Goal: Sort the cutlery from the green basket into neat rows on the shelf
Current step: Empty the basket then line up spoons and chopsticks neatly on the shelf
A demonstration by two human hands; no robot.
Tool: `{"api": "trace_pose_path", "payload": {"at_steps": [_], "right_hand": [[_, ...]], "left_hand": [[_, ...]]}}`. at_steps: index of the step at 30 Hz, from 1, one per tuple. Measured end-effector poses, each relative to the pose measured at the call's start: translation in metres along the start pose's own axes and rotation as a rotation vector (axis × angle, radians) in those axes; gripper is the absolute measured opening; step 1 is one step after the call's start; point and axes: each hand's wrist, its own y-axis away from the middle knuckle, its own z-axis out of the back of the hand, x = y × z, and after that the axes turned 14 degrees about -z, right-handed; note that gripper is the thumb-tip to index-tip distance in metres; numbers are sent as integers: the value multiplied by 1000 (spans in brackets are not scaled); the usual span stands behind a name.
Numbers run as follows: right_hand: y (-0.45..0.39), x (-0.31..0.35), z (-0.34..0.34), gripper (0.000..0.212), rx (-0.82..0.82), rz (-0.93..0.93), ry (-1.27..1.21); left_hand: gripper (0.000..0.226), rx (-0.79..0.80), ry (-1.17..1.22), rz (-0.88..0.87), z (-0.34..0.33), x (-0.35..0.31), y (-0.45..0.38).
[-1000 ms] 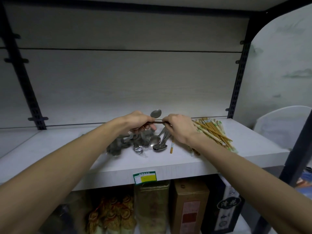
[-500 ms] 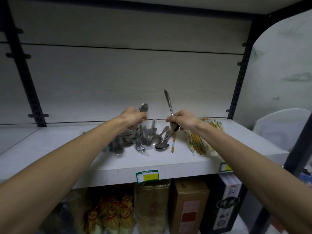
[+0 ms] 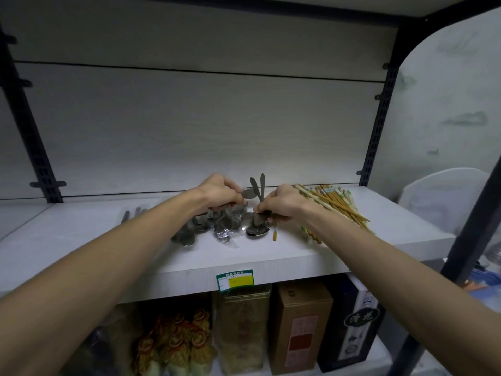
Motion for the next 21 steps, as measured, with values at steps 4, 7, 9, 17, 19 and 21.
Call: {"api": "trace_pose_path", "payload": {"at_steps": [4, 7, 9, 17, 19, 21], "right_hand": [[-2, -6, -3, 21, -31, 5, 31], [-8, -7, -4, 22, -173, 78, 160], [-10, -9, -2, 28, -240, 98, 250], [9, -5, 2, 18, -162, 121, 277], [10, -2, 2, 15, -134, 114, 270], [11, 1, 4, 13, -136, 119, 289]], "left_hand": [[10, 14, -52, -6, -1, 0, 0], [11, 20, -31, 2, 0, -1, 0], [12, 56, -6, -11, 2, -4, -2], [11, 116, 32, -17, 7, -10, -2], [11, 121, 32, -15, 8, -7, -3], [13, 129, 36, -11, 9, -3, -4]]}}
